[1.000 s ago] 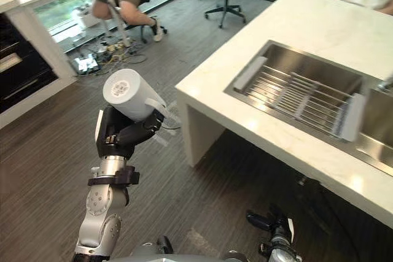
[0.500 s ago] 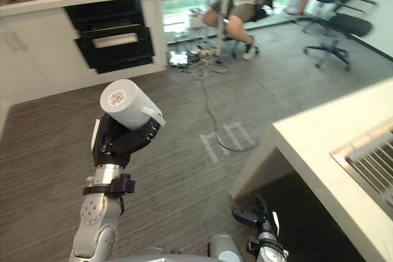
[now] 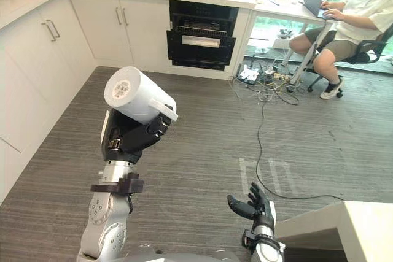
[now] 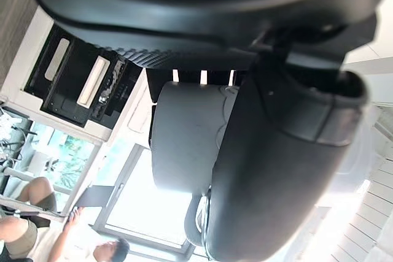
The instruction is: Walk over to the sink, pick up the cup, carry it to the dishwasher, place the cup inside the dishwasher, then close the dishwasher door
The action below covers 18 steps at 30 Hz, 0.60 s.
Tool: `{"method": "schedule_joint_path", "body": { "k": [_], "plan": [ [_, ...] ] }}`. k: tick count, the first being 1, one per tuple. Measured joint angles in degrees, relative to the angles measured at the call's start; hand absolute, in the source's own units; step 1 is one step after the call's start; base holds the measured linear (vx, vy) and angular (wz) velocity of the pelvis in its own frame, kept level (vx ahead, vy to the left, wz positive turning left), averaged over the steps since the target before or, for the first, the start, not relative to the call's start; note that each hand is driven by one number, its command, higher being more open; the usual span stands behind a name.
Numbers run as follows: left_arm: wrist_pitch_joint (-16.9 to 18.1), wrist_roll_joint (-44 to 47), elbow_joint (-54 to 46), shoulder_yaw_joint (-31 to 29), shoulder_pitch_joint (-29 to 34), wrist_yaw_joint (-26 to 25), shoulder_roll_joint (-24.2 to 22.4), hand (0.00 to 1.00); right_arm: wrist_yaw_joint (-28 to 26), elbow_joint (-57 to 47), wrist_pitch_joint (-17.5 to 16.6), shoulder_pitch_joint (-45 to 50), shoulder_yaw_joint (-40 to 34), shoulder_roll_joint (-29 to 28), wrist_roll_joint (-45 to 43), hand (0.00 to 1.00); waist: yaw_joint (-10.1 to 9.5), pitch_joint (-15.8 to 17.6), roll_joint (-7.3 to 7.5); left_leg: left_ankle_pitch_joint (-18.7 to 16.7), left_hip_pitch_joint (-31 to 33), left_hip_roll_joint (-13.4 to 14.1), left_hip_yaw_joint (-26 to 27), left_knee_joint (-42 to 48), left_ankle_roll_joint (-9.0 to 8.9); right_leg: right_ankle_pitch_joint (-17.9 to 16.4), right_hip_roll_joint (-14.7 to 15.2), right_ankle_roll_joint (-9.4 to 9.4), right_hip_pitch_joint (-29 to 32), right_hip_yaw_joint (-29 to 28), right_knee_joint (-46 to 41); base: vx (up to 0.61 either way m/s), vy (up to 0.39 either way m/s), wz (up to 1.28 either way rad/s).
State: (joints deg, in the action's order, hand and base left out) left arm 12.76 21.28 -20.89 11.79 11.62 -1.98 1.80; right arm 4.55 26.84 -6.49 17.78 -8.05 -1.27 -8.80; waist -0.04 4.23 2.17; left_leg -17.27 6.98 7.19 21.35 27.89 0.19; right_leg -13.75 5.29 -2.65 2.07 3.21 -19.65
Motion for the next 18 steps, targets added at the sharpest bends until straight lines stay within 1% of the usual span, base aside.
{"method": "schedule_joint_path", "body": {
  "k": [1, 2, 4, 5, 6, 7, 8, 9, 10, 11, 12, 13, 14, 16, 18],
  "plan": [
    [0.00, 0.01, 0.52, 0.01, 0.01, 0.00, 0.22, 0.30, -0.04, 0.28, 0.23, -0.06, 0.07, 0.00, 0.15, 0.90, -0.09, 0.00, 0.10, -0.04, -0.21, -0.35, 0.22, -0.22, 0.06, -0.19, 0.29, -0.32, 0.62, -0.72, -1.44, 0.02, 0.063, -0.08],
    [-0.06, 0.00, 1.16, 0.12, 0.03, 0.00, 0.78, 0.30, -0.02, 0.43, 0.27, -0.26, 0.07, 0.02, 0.55, 0.90, -0.07, 0.09, 0.25, -0.11, -0.63, -0.72, 0.53, -0.46, 0.16, -0.49, 0.65, -0.84, 1.89, -1.64, -4.75, 0.02, 0.048, -0.08],
    [-0.41, -0.08, 1.26, 1.24, 0.04, 0.05, 2.26, 0.30, 0.04, 0.43, 0.27, -0.26, 0.07, 0.08, 1.77, 0.90, 0.15, 0.26, 0.53, -0.24, -1.69, -0.99, 0.41, -0.87, 0.28, -0.53, 0.72, -0.93, 4.21, -2.61, -11.11, 0.01, -0.002, 0.01],
    [-0.41, -0.13, 1.18, 2.34, -0.05, 0.20, 2.76, 0.30, 0.06, 0.40, 0.27, -0.18, 0.06, 0.03, 2.18, 0.90, 0.47, 0.59, 1.00, -0.79, -3.22, -1.59, -0.85, -1.83, 1.13, -0.39, 0.40, -0.86, 5.96, -4.51, -17.02, 0.01, -0.064, 0.20],
    [-0.43, -0.17, 1.25, 3.38, -0.12, 0.33, 2.86, 0.30, 0.04, 0.39, 0.38, 0.11, 0.07, -0.12, 2.23, 0.90, 0.96, 0.78, 0.83, -1.32, -4.04, -1.72, -1.97, -1.98, 1.67, -2.69, -0.65, -0.19, 7.85, -7.26, -20.25, 0.01, -0.089, 0.30],
    [-0.42, -0.21, 1.23, 3.86, -0.31, 0.51, 2.85, 0.30, 0.04, 0.21, 0.38, 0.34, 0.08, -0.21, 2.23, 0.90, 1.20, 0.58, 1.02, -1.60, -4.10, -1.72, -2.62, -1.79, 1.72, -3.47, -1.20, -0.19, 8.31, -8.65, -20.03, 0.02, -0.135, 0.47],
    [-0.41, -0.39, 1.23, 4.92, -1.26, 0.78, 2.79, 0.30, 0.13, -0.33, 0.38, 0.77, 0.07, -0.20, 2.23, 0.90, 1.49, 0.44, 1.28, -2.25, -3.92, -1.71, -3.81, -1.31, 2.15, -4.10, -1.73, -0.44, 9.55, -10.61, -18.82, 0.03, -0.131, 0.42],
    [-0.35, -0.48, 1.22, 5.29, -1.74, 0.95, 2.78, 0.30, 0.16, -0.49, 0.38, 0.86, 0.04, -0.14, 2.23, 0.90, 1.49, 0.39, 1.35, -2.45, -3.60, -1.71, -4.24, -0.91, 1.83, -4.08, -1.82, -0.46, 10.10, -11.33, -17.29, 0.04, -0.176, 0.47],
    [-0.09, -0.48, 0.99, 5.63, -2.47, 1.21, 2.84, 0.30, 0.17, -0.84, 0.38, 0.92, 0.07, -0.13, 2.23, 0.90, 1.47, 0.11, 1.83, -3.36, -2.99, -1.79, -5.07, 0.67, 0.77, -2.93, -1.75, -0.71, 10.13, -12.18, -12.54, 0.06, -0.200, 0.42],
    [0.09, -0.47, 1.20, 5.63, -2.87, 1.51, 2.41, 0.30, 0.17, -1.03, 0.54, 0.91, 0.14, 0.27, 2.25, 0.90, 1.61, -0.07, 1.51, -4.70, -2.41, -1.35, -6.56, 2.94, -0.95, -1.16, -1.62, -3.18, 9.87, -11.73, -11.51, 0.08, -0.197, 0.39],
    [-0.05, -0.48, 1.30, 5.62, -2.74, 1.48, 2.20, 0.30, 0.23, -1.04, 0.65, 1.08, 0.13, 0.63, 2.25, 0.90, 1.58, -0.45, 0.64, -4.81, -2.30, -0.65, -6.97, 3.23, -1.13, -1.35, -2.11, -2.83, 9.49, -11.13, -11.16, 0.14, -0.173, 0.27],
    [-0.04, -0.56, 1.18, 5.73, -2.71, 1.70, 1.99, 0.30, 0.23, -1.14, 0.77, 1.24, 0.14, 1.14, 2.31, 0.90, 1.24, -0.88, 0.06, -4.43, -2.32, 0.19, -7.27, 3.15, -1.59, -1.37, -2.75, -2.43, 9.52, -10.54, -10.96, 0.18, -0.132, 0.09],
    [-0.04, -0.55, 1.15, 5.54, -2.78, 1.81, 1.46, 0.30, 0.23, -1.31, 0.87, 1.12, 0.14, 1.37, 2.52, 0.90, 0.97, -1.56, -1.06, -4.09, -2.58, 0.81, -7.28, 2.58, -2.14, -1.29, -3.35, -2.16, 9.45, -10.31, -10.78, 0.21, -0.146, 0.02],
    [-0.04, -0.54, 1.15, 5.45, -2.78, 1.89, 1.25, 0.30, 0.19, -1.92, 0.92, 1.10, 0.13, 1.42, 3.66, 0.90, 0.85, -1.71, -1.21, -3.60, -3.92, 1.45, -7.23, 0.71, -2.97, -0.93, -4.08, -1.55, 8.10, -9.95, -9.17, 0.15, -0.105, -0.02],
    [-0.04, -0.53, 1.15, 5.46, -2.76, 2.13, 1.39, 0.30, 0.11, -2.48, 0.91, 1.33, 0.13, 1.40, 4.38, 0.90, 0.84, -1.88, -1.01, -3.19, -5.15, 1.81, -7.21, -0.92, -3.39, -0.57, -4.45, -1.05, 6.59, -9.60, -7.37, 0.11, -0.044, 0.01]
  ]
}}
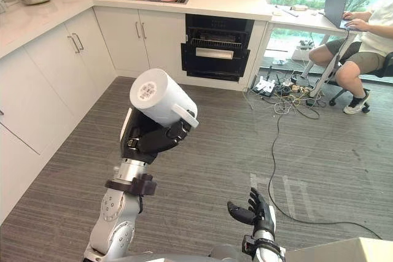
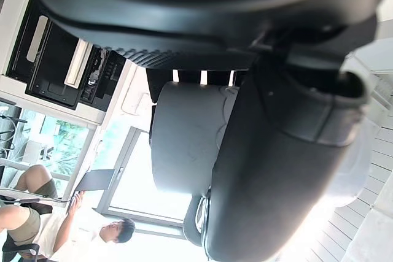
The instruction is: Walk over to the sink, pick up the cup, carry it to the dishwasher, place the cup inside the dishwasher, then close the dishwasher door
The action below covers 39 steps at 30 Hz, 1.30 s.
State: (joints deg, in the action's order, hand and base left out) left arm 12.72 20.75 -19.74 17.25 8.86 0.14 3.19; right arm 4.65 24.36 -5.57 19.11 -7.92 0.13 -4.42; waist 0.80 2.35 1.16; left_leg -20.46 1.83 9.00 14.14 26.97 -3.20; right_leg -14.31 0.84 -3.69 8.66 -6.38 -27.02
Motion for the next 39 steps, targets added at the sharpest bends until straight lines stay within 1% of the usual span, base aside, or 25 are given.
{"method": "schedule_joint_path", "body": {
  "k": [3, 4, 7, 10, 12, 14, 16, 17, 18, 20, 21, 22, 25, 27, 29, 30, 31, 32, 33, 34, 35, 36, 37, 38, 39],
  "plan": [
    [0.00, 0.00, 0.00, -1.23, 0.30, 0.06, 0.02, 0.30, 0.01, -0.20, 0.01, 0.80, -0.16, 0.12, 0.39, 0.90, -0.12, -1.23, 0.79, 1.70, -1.82, -0.13, 0.15, -4.06, -0.67, 1.86, -0.13, 0.09, -2.28, 0.20, 4.58, 0.10, 0.009, 0.01],
    [0.01, -0.02, 4.50, -4.55, 3.16, -0.32, 0.92, 0.30, 0.04, 8.86, 0.92, -0.44, -0.08, 1.71, 2.47, 0.90, -0.89, -0.95, 2.66, 9.01, -2.29, -1.58, 0.23, -12.74, 0.19, 11.84, 0.00, 0.22, -5.33, -2.42, 18.40, 0.03, 0.013, -0.01],
    [0.01, -0.02, 4.50, -4.55, 3.16, -0.32, 0.92, 0.30, 0.04, 8.86, 0.92, -0.44, -0.08, 1.71, 2.47, 0.90, -0.86, -0.95, 2.66, 9.01, -2.29, -1.58, 0.23, -12.75, 0.19, 11.84, -0.01, 0.22, -5.31, -2.44, 18.40, 0.00, 0.000, 0.00],
    [0.01, -0.02, 4.54, -4.66, 3.08, -0.43, 0.80, 0.30, 0.02, 9.17, 0.91, -0.43, -0.07, 1.73, 2.47, 0.90, -0.38, -1.01, 2.59, 8.96, -2.50, -1.51, 0.97, -12.96, 0.15, 11.84, -0.40, 0.15, -4.86, -2.68, 18.96, 0.00, 0.000, -0.10],
    [-0.03, -0.02, 4.63, -4.42, 2.93, -0.67, 0.07, 0.30, 0.10, 9.33, 0.92, 0.19, -0.07, 1.73, 2.39, 0.90, 0.75, -1.15, 2.34, 9.03, -2.94, -1.36, 1.04, -13.45, 0.16, 12.06, -0.02, 0.21, -5.87, -2.03, 20.19, 0.03, 0.005, 0.06],
    [-0.03, -0.02, 5.21, -4.37, 2.46, -0.91, -0.01, 0.30, 0.12, 10.36, 0.92, 0.55, -0.07, 1.87, 2.32, 0.90, 1.45, -1.35, 2.23, 9.24, -3.55, -1.31, 1.12, -14.28, 0.04, 12.03, -0.01, 0.25, -6.47, -1.59, 20.59, 0.05, -0.011, 0.07],
    [-0.11, -0.03, 7.98, -4.45, 0.29, -1.55, 0.01, 0.30, 0.23, 12.14, 0.93, 0.51, -0.07, 2.24, 2.30, 0.90, 1.91, -1.46, 2.13, 10.40, -4.41, -1.42, 1.25, -16.52, -0.48, 12.02, 0.16, 0.33, -6.76, -0.60, 21.81, 0.05, -0.040, 0.12],
    [-0.11, -0.03, 8.78, -4.57, -0.20, -1.67, 0.03, 0.30, 0.26, 12.48, 0.93, 0.41, -0.08, 2.30, 2.30, 0.90, 1.98, -1.44, 1.97, 10.82, -4.60, -1.39, 1.21, -17.15, -0.46, 12.12, 0.26, 0.44, -6.82, -0.02, 22.15, 0.07, -0.069, 0.10],
    [-0.31, -0.05, 10.44, -5.09, -0.68, -1.88, 0.14, 0.30, 0.26, 13.49, 0.95, -0.31, -0.08, 2.56, 2.30, 0.90, 2.25, -1.44, 1.81, 11.71, -5.14, -1.27, 1.04, -18.75, -0.92, 12.68, 0.53, 0.58, -7.00, 2.31, 22.86, 0.10, -0.091, 0.11],
    [-1.24, -0.08, 12.92, -6.66, -0.74, -2.54, 0.30, 0.30, 0.31, 13.69, 1.08, -1.57, -0.11, 3.56, 2.31, 0.90, 3.22, -1.57, 0.99, 13.06, -5.27, -1.18, 0.45, -20.26, -1.81, 13.07, 0.53, 0.67, -7.68, 4.13, 23.81, 0.10, -0.093, 0.17],
    [-2.40, -0.47, 14.23, -7.27, -0.72, -2.85, 0.48, 0.30, 0.44, 13.69, 1.08, -2.65, -0.21, 4.96, 2.34, 0.90, 3.41, -1.49, 0.14, 14.11, -5.63, -1.28, 0.31, -21.62, -2.34, 13.07, 0.53, 0.68, -7.67, 4.92, 23.79, 0.07, -0.074, 0.23],
    [-2.80, -0.60, 15.44, -7.42, -0.72, -2.97, 0.69, 0.30, 0.54, 13.69, 1.07, -3.84, -0.54, 6.49, 2.35, 0.90, 3.42, -1.35, -0.66, 14.99, -5.84, -1.38, -0.12, -22.67, -2.61, 13.07, 0.58, 0.68, -7.67, 5.70, 23.79, 0.05, -0.067, 0.23],
    [-3.67, -0.63, 15.77, -7.69, -0.71, -3.34, 1.03, 0.30, 1.16, 13.68, 1.03, -6.26, -0.84, 9.04, 2.42, 0.90, 3.10, -0.62, -1.01, 16.55, -4.43, -1.88, -2.56, -22.06, -2.76, 12.86, 1.31, 0.99, -8.13, 8.60, 23.75, 0.01, -0.048, 0.45],
    [-3.66, -0.64, 15.71, -8.36, -0.87, -3.65, 1.07, 0.30, 1.64, 13.68, 0.80, -7.39, -1.74, 9.50, 2.46, 0.90, 3.12, 0.41, -0.88, 16.55, -2.29, -2.14, -4.02, -19.08, -2.77, 12.32, 2.07, 1.55, -8.68, 11.03, 23.59, -0.05, -0.039, 0.69],
    [-3.63, -0.64, 15.55, -9.11, -1.06, -3.95, 1.14, 0.30, 1.91, 13.68, 0.54, -8.46, -2.67, 9.66, 2.76, 0.90, 3.05, 2.08, -0.73, 16.46, 0.76, -2.21, -3.37, -14.92, -2.78, 11.68, 2.97, 1.84, -8.75, 13.24, 22.85, -0.10, -0.025, 0.76],
    [-3.63, -0.63, 15.46, -9.53, -1.03, -4.02, 1.10, 0.30, 2.12, 13.66, 0.43, -8.67, -3.17, 9.92, 3.34, 0.90, 2.79, 3.25, -0.75, 15.48, 2.20, -1.44, 0.02, -12.75, -1.71, 11.37, 3.14, 1.97, -8.90, 14.74, 22.68, -0.10, -0.008, 0.55],
    [-3.63, -0.63, 15.46, -9.59, -0.99, -4.10, 1.06, 0.30, 2.24, 13.66, 0.43, -8.66, -3.20, 10.24, 3.74, 0.90, 2.51, 3.63, -1.13, 14.77, 2.55, -0.66, 2.56, -12.03, -0.61, 11.17, 2.85, 1.99, -8.87, 15.37, 22.38, -0.13, 0.003, 0.59],
    [-3.64, -0.64, 15.39, -9.56, -0.98, -4.09, 1.14, 0.30, 2.28, 13.67, 0.45, -8.39, -3.30, 10.76, 4.35, 0.90, 2.25, 4.00, -2.11, 12.62, 2.58, 0.19, 5.15, -11.79, 0.96, 9.99, 2.24, 1.77, -8.52, 16.30, 20.99, -0.12, 0.043, 0.38],
    [-3.61, -0.62, 14.94, -9.77, -0.78, -4.12, 1.53, 0.30, 2.28, 13.64, 0.61, -8.40, -3.32, 10.48, 4.66, 0.90, 1.57, 4.44, -1.49, 11.70, 2.70, -0.17, 5.33, -11.16, 1.25, 7.44, 3.11, 0.99, -7.13, 16.38, 17.73, -0.13, 0.075, 0.29],
    [-3.55, -0.63, 14.42, -9.95, -0.43, -4.12, 1.76, 0.30, 2.23, 13.54, 0.60, -8.31, -3.32, 10.40, 4.69, 0.90, 1.47, 4.64, -1.15, 11.04, 2.89, -0.41, 5.36, -10.56, 1.71, 6.06, 3.61, 1.19, -6.16, 16.31, 15.71, -0.09, 0.128, 0.13],
    [-3.55, -0.64, 13.32, -10.05, 0.16, -4.10, 2.55, 0.30, 2.22, 13.53, 0.59, -8.27, -3.38, 10.26, 4.69, 0.90, 1.61, 5.08, -0.36, 9.17, 3.64, -1.40, 5.30, -8.27, 2.10, 3.53, 5.12, 0.46, -4.45, 16.23, 11.15, -0.04, 0.121, 0.11],
    [-3.55, -0.65, 12.67, -9.91, 0.29, -3.95, 3.07, 0.30, 2.21, 13.54, 0.59, -8.14, -3.83, 10.24, 4.70, 0.90, 1.76, 5.33, 0.05, 7.53, 4.56, -1.95, 5.22, -6.05, 2.57, 1.67, 6.38, -0.37, -3.26, 16.18, 7.70, 0.01, 0.163, 0.15],
    [-3.57, -0.81, 12.17, -9.94, 0.32, -3.80, 3.21, 0.30, 2.21, 13.59, 0.78, -7.97, -4.63, 10.20, 4.68, 0.90, 1.80, 5.64, 0.54, 5.33, 5.21, -2.86, 5.04, -3.79, 3.24, -0.32, 8.38, -2.11, -2.02, 15.81, 3.56, 0.05, 0.167, 0.17],
    [-3.55, -1.60, 11.37, -9.96, 0.64, -3.82, 3.26, 0.30, 2.20, 13.59, 0.96, -7.67, -5.27, 10.14, 4.64, 0.90, 2.28, 5.71, 0.81, 3.43, 5.24, -4.40, 4.78, -2.58, 3.87, -1.25, 10.21, -2.87, -0.96, 15.35, -0.88, 0.10, 0.208, 0.10],
    [-3.50, -1.83, 10.90, -10.00, 0.73, -3.83, 3.44, 0.30, 2.20, 13.60, 1.04, -7.69, -5.26, 10.16, 4.63, 0.90, 2.30, 6.09, 1.28, 2.70, 4.98, -5.13, 4.94, -2.32, 4.33, -1.22, 11.10, -2.84, 0.73, 14.24, -4.66, 0.17, 0.213, 0.08]
  ]
}}
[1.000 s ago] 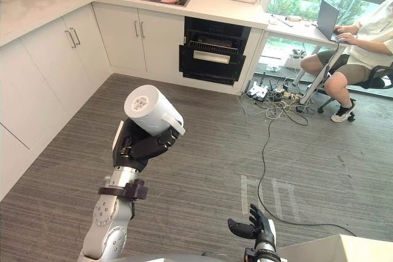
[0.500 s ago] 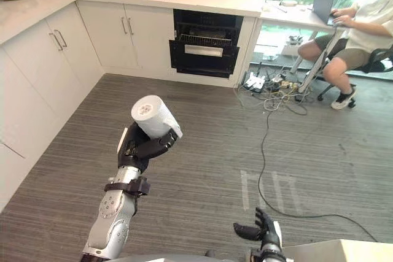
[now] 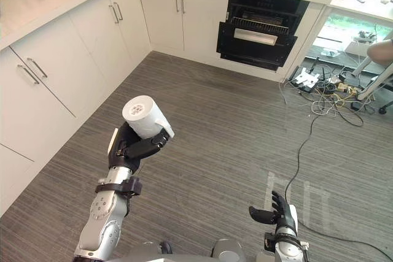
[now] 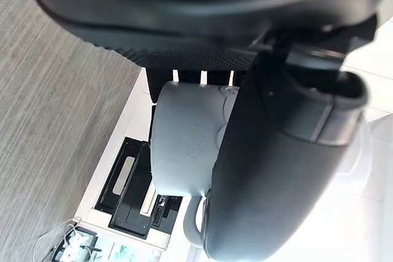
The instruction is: Walk over to the sink, pick up the cup, carry it to the dishwasher, place the cup inside the dishwasher, then close the dishwasher door
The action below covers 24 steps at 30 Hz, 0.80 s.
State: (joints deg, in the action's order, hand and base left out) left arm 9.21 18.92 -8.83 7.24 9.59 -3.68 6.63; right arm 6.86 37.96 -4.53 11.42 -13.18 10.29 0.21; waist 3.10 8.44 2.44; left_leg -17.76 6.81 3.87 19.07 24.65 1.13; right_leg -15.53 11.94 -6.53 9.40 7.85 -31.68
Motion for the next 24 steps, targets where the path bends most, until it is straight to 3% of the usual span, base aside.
{"method": "schedule_joint_path", "body": {
  "k": [1, 2, 3, 6, 8, 9, 10, 11, 12, 13, 14, 15, 16, 17, 18, 20, 22, 23, 24],
  "plan": [
    [-0.01, -0.46, -0.18, -0.01, 0.06, -0.05, 0.53, 0.30, -0.17, 0.00, 0.36, 0.03, 0.16, -0.23, 0.00, 0.90, 0.26, 0.45, 0.24, -0.74, -1.13, -0.78, -0.09, -0.14, 0.91, 2.52, 0.88, 1.15, 4.50, -2.33, -9.49, 0.19, 0.180, 0.08],
    [-0.04, -0.63, -0.17, 0.02, 0.16, -0.08, 0.83, 0.30, -0.24, 0.04, 0.63, 0.05, 0.17, -0.52, 0.00, 0.90, 0.69, 0.85, 0.23, -1.07, -2.04, -0.89, -0.50, -0.37, 1.20, 3.42, 0.75, 1.52, 6.91, -3.39, -13.63, 0.24, 0.154, 0.20],
    [-0.05, -0.76, -0.18, 0.24, 0.35, -0.10, 1.60, 0.30, -0.26, 0.06, 0.92, 0.44, 0.16, -1.47, -0.02, 0.90, 1.28, 1.31, 0.12, -1.56, -3.96, -0.58, -1.38, -1.04, 1.52, 2.22, -1.40, 1.58, 8.34, -4.63, -16.07, 0.28, 0.113, 0.22],
    [0.11, -0.86, -0.31, 0.43, -0.30, -0.13, 2.15, 0.30, -0.27, -0.33, 0.92, 0.38, 0.03, -1.75, -0.03, 0.90, 2.05, 1.37, 0.33, -2.11, -8.01, -1.22, -2.89, -5.68, 1.63, 1.64, -5.68, 1.89, 11.44, -2.42, -5.64, 0.34, 0.070, 0.30],
    [0.13, -0.85, -0.32, 0.67, -0.83, -0.14, 2.18, 0.30, -0.17, -1.06, 0.93, 0.42, 0.02, -1.56, -0.03, 0.90, 2.87, 1.33, 0.07, -1.46, -10.74, -1.79, -4.10, -9.14, 0.41, 4.50, -8.02, 2.72, 12.69, -0.55, 5.03, 0.46, 0.024, 0.50],
    [0.15, -0.84, -0.21, 1.02, -1.38, -0.24, 1.68, 0.30, -0.12, -2.75, 1.01, 0.89, 0.03, -1.47, 0.00, 0.90, 3.66, 1.15, -0.18, -1.96, -12.51, -2.21, -5.36, -10.54, -0.56, 10.41, -9.57, 5.68, 13.09, -1.27, 7.21, 0.57, -0.014, 0.49],
    [0.15, -0.83, 0.02, 1.10, -1.43, -0.36, 0.79, 0.30, -0.07, -4.99, 1.07, 1.24, 0.04, -0.98, 0.02, 0.90, 4.03, 0.37, -2.11, -2.59, -13.47, -1.01, -6.29, -10.79, -2.30, 12.36, -10.63, 5.08, 13.20, -2.20, 5.59, 0.60, -0.018, 0.35],
    [0.15, -0.82, 0.02, 1.13, -1.50, -0.45, 0.00, 0.30, -0.08, -6.17, 1.08, 1.49, 0.07, -0.94, 0.04, 0.90, 3.88, 0.12, -3.03, -2.54, -13.60, -0.20, -6.39, -10.09, -3.32, 11.57, -10.85, 5.08, 12.86, -1.80, 4.75, 0.76, -0.066, 0.31],
    [0.06, -0.82, 0.66, 1.28, -2.23, -0.69, -1.36, 0.30, -0.32, -9.27, 1.15, 1.44, 0.26, -1.00, 0.03, 0.90, 4.38, 0.55, -3.88, -0.06, -13.46, 0.74, -7.94, -4.49, -5.71, 9.89, -10.18, 6.49, 11.22, -0.53, 0.85, 0.64, -0.077, 0.26],
    [0.04, -0.76, 0.69, 1.29, -2.37, -0.79, -2.13, 0.30, -0.48, -11.04, 1.13, 1.71, 0.33, -1.04, 0.03, 0.90, 4.57, 1.51, -3.02, 1.70, -13.25, 0.45, -7.85, 0.22, -5.79, 8.62, -9.75, 7.31, 12.18, 0.94, -4.14, 0.65, -0.198, 0.32],
    [0.30, -0.60, 0.69, 1.57, -1.79, -0.77, -3.33, 0.30, -0.53, -14.93, 0.51, 3.41, 0.46, -0.88, 0.01, 0.90, 3.74, 1.09, -4.98, 3.82, -9.78, 4.76, -7.15, 14.63, -6.22, 6.79, -13.28, 6.91, 9.56, 1.68, 0.21, 0.29, -0.204, 0.23],
    [0.31, -0.58, -0.36, 1.91, -1.68, -0.64, -3.36, 0.30, -0.23, -17.76, 0.39, 4.88, 0.80, -1.43, -0.02, 0.90, 3.32, 0.55, -4.72, 6.92, -6.85, 6.41, -7.30, 23.93, -5.74, 10.06, -14.32, 8.14, 6.09, 2.80, 8.77, 0.36, -0.272, 0.04],
    [1.04, -0.55, -1.56, 2.83, -1.27, -0.14, -3.97, 0.30, 0.65, -20.40, -0.16, 5.03, 1.45, -0.86, -0.09, 0.90, 2.29, 0.79, -7.29, 4.89, -1.17, 12.75, -6.02, 36.87, -4.17, 8.10, -17.34, 9.94, 1.49, 2.48, 9.52, 0.22, -0.148, -0.09],
    [1.08, -0.55, -2.01, 3.06, -1.29, -0.01, -3.70, 0.30, 0.70, -20.89, -0.26, 4.50, 1.63, -1.25, -0.09, 0.90, 1.58, 1.01, -6.94, 3.72, 0.94, 13.70, -5.08, 39.20, -3.12, 7.44, -17.53, 10.50, -0.38, 1.74, 10.44, 0.53, -0.116, -0.18],
    [1.08, -0.55, -2.24, 3.31, -1.34, 0.45, -3.42, 0.30, 0.93, -21.48, -0.80, 4.18, 2.58, -1.72, -0.11, 0.90, 0.78, 1.45, -5.55, 1.57, 5.04, 14.37, -3.81, 40.13, -0.71, 6.59, -16.90, 10.33, -4.64, 1.00, 13.39, 0.44, -0.029, -0.08],
    [1.10, -0.50, -2.10, 3.17, -1.19, 0.76, -3.39, 0.30, 0.84, -20.71, -1.15, 3.37, 3.02, -1.93, -0.19, 0.90, -0.64, 1.44, -3.91, -0.61, 9.75, 13.03, -2.30, 32.90, -0.80, 6.12, -15.01, 10.07, -9.79, -0.48, 16.89, 0.60, 0.020, -0.14],
    [1.13, -0.45, -2.08, 2.34, -1.21, 0.74, -3.33, 0.30, 0.87, -17.91, -1.31, 0.38, 2.29, -1.46, -0.26, 0.90, -1.32, 1.74, -3.11, -0.60, 14.05, 9.13, -4.11, 20.37, -1.89, 5.44, -12.66, 8.98, -13.56, -1.96, 19.90, 0.54, 0.132, -0.29],
    [1.13, -0.45, -2.02, 1.86, -1.21, 0.57, -3.29, 0.30, 1.29, -15.64, -1.30, -1.02, 1.82, -0.96, -0.42, 0.90, -1.53, 1.74, -3.04, 1.79, 15.94, 6.12, -6.38, 9.75, -3.28, 4.89, -10.84, 8.10, -15.57, -2.97, 21.63, 0.53, 0.229, -0.44],
    [1.15, -0.48, -2.11, 1.45, -1.21, 0.30, -3.34, 0.30, 1.39, -13.52, -1.30, -2.01, 1.22, -0.37, -0.56, 0.90, -2.00, 1.51, -3.39, 6.14, 16.30, 4.13, -8.48, -1.78, -4.14, 3.58, -9.67, 6.01, -17.50, -4.29, 23.04, 0.54, 0.262, -0.49]
  ]
}}
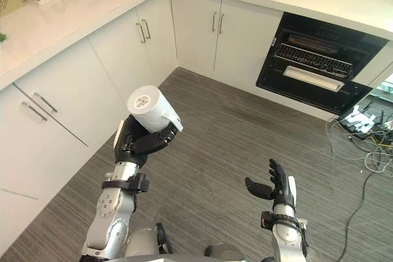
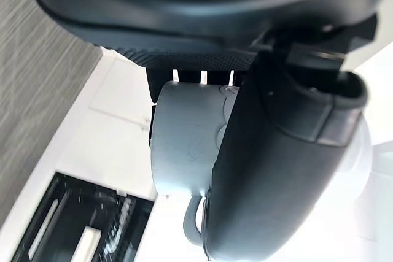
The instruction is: Walk over to the sink, pick up the cup, carry it to the dishwasher, place the cup inside the dishwasher, then close the dishwasher door
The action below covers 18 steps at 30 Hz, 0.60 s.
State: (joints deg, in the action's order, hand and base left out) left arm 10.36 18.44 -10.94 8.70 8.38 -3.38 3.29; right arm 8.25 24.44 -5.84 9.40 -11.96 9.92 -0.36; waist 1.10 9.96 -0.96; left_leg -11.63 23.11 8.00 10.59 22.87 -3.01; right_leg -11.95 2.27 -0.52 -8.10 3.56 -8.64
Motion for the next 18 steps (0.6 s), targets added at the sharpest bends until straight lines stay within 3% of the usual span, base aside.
{"method": "schedule_joint_path", "body": {
  "k": [1, 2, 3, 4, 5, 6, 7, 8, 10, 12, 14, 15, 16, 17, 18],
  "plan": [
    [0.01, -0.11, 0.00, -0.18, -0.08, -0.21, 0.04, 0.30, 0.06, 0.95, 0.01, -0.18, -0.15, 0.27, 0.00, 0.90, -0.20, -0.11, -0.20, 4.05, 0.11, -0.33, -0.43, -2.92, 0.21, -1.24, 0.49, -1.62, -0.91, -0.58, 0.28, 0.57, 0.310, -0.51],
    [0.00, -0.14, 0.12, -0.45, 0.07, -0.58, 0.04, 0.30, 0.32, 2.27, 0.23, 0.07, -0.16, 0.34, -0.02, 0.90, -0.22, -0.80, -0.09, 9.67, -0.27, -1.57, -0.20, -0.45, 2.28, -3.85, 2.05, -2.84, -2.58, -1.56, -0.40, 0.60, 0.348, -0.36],
    [0.02, -0.19, 0.08, -0.59, 0.00, -0.63, 0.21, 0.30, 0.36, 2.47, 0.29, 0.93, -0.14, 0.26, -0.01, 0.90, -0.09, -1.25, 0.60, 8.72, 0.68, -2.38, 0.11, 3.57, 4.61, -5.27, 3.76, -3.68, -2.94, -2.12, -2.03, 0.76, 0.429, -0.26],
    [0.00, -0.20, 0.14, -0.86, -0.05, -1.06, 0.57, 0.30, 0.39, 3.19, 0.38, 1.44, -0.17, 0.24, -0.01, 0.90, 0.37, -1.27, 1.05, 4.66, 1.38, -3.16, 0.95, 7.89, 5.92, -5.72, 5.33, -4.22, -1.89, -3.02, -6.38, 0.65, 0.360, -0.14],
    [-0.02, -0.20, 0.14, -0.88, 0.01, -1.30, 0.65, 0.30, 0.43, 3.69, 0.56, 1.52, -0.21, 0.19, -0.01, 0.90, 0.47, -1.32, 1.22, 2.90, 1.12, -3.54, 1.45, 8.90, 6.37, -5.68, 5.95, -4.29, -0.32, -3.81, -10.17, 0.65, 0.360, -0.14],
    [-0.15, -0.20, 0.15, -0.89, -0.02, -1.51, 1.41, 0.30, 0.42, 4.42, 1.06, 1.48, -0.36, -0.43, -0.01, 0.90, 0.82, -1.21, 2.48, 0.34, -0.89, -5.09, 2.81, 9.16, 7.42, -4.56, 7.75, -6.75, 3.93, -5.87, -21.33, 0.62, 0.315, -0.08],
    [-0.40, -0.21, 0.43, -0.90, 0.00, -1.57, 3.19, 0.30, 0.37, 4.53, 1.60, 1.40, -0.36, -1.47, 0.00, 0.90, 1.73, -1.20, 3.87, -1.37, -4.55, -7.14, 3.22, 7.77, 8.31, -1.94, 9.25, -11.69, 8.17, -7.83, -33.35, 0.61, 0.277, -0.03],
    [-0.70, -0.21, 0.69, -0.89, 0.01, -1.59, 3.75, 0.30, 0.34, 4.51, 1.68, 1.31, -0.30, -1.77, 0.00, 0.90, 2.06, -1.17, 4.09, -2.17, -6.75, -7.73, 3.35, 6.78, 8.61, -2.07, 9.20, -11.44, 10.13, -8.31, -38.92, 0.59, 0.193, -0.08],
    [-1.09, -0.21, 0.73, -0.49, 0.53, -1.72, 4.05, 0.30, 0.32, 3.92, 1.68, 0.87, 0.31, -2.95, 0.02, 0.90, 1.89, -1.08, 3.62, -3.91, -17.08, -7.77, 4.19, 0.41, 8.58, -4.07, 6.44, -7.57, 17.22, -7.04, -50.64, 0.59, 0.141, -0.29],
    [-0.40, -0.21, 0.14, 1.02, 0.23, -1.66, 4.56, 0.30, 0.35, 1.77, 1.31, 0.84, 1.37, -3.56, 0.04, 0.90, 2.10, -1.23, 3.35, -4.55, -23.01, -7.35, 4.49, -4.42, 7.95, -5.66, 3.73, -4.98, 23.73, -3.82, -49.40, 0.56, 0.076, -0.19],
    [-0.01, -0.21, 0.15, 2.49, -0.38, -1.28, 5.21, 0.30, 0.27, 0.67, 0.51, 0.15, 1.71, -3.55, 0.04, 0.90, 2.99, -1.29, 3.21, -4.73, -27.61, -7.39, 4.65, -8.92, 7.35, -6.04, 2.56, -3.83, 29.03, 1.23, -39.30, 0.48, 0.027, -0.04],
    [-0.01, -0.21, 0.31, 3.09, -0.65, -1.20, 5.24, 0.30, 0.32, 0.57, 0.48, -0.52, 1.68, -3.47, 0.04, 0.90, 3.53, -1.31, 3.14, -5.08, -30.46, -7.50, 4.68, -11.39, 6.50, -4.27, 1.87, -2.64, 31.06, 4.63, -29.12, 0.54, 0.005, 0.06],
    [-0.02, -0.21, 0.48, 3.17, -0.67, -1.00, 5.13, 0.30, 0.35, 0.55, 0.49, -0.74, 1.68, -3.38, 0.04, 0.90, 4.17, -1.39, 3.24, -5.80, -33.23, -7.70, 4.74, -13.36, 5.19, 0.54, 0.21, -1.49, 31.59, 6.45, -17.33, 0.56, -0.009, 0.07],
    [-0.02, -0.21, 0.66, 3.09, -0.66, -1.01, 5.16, 0.30, 0.39, 0.53, 0.50, -0.70, 1.68, -3.34, 0.06, 0.90, 4.39, -1.52, 3.46, -6.28, -34.47, -8.10, 4.69, -14.01, 4.34, 3.75, -0.43, -0.75, 31.65, 6.66, -12.49, 0.61, -0.040, 0.25],
    [-0.02, -0.25, 1.67, 3.15, -0.65, -1.04, 5.06, 0.30, 0.56, 0.50, 0.56, -0.01, 1.56, -2.99, 0.35, 0.90, 5.27, -2.12, 3.51, -7.32, -36.57, -8.45, 3.96, -13.99, 2.63, 12.64, -1.05, 2.18, 31.33, 5.52, -11.14, 0.66, -0.073, 0.26]
  ]
}}
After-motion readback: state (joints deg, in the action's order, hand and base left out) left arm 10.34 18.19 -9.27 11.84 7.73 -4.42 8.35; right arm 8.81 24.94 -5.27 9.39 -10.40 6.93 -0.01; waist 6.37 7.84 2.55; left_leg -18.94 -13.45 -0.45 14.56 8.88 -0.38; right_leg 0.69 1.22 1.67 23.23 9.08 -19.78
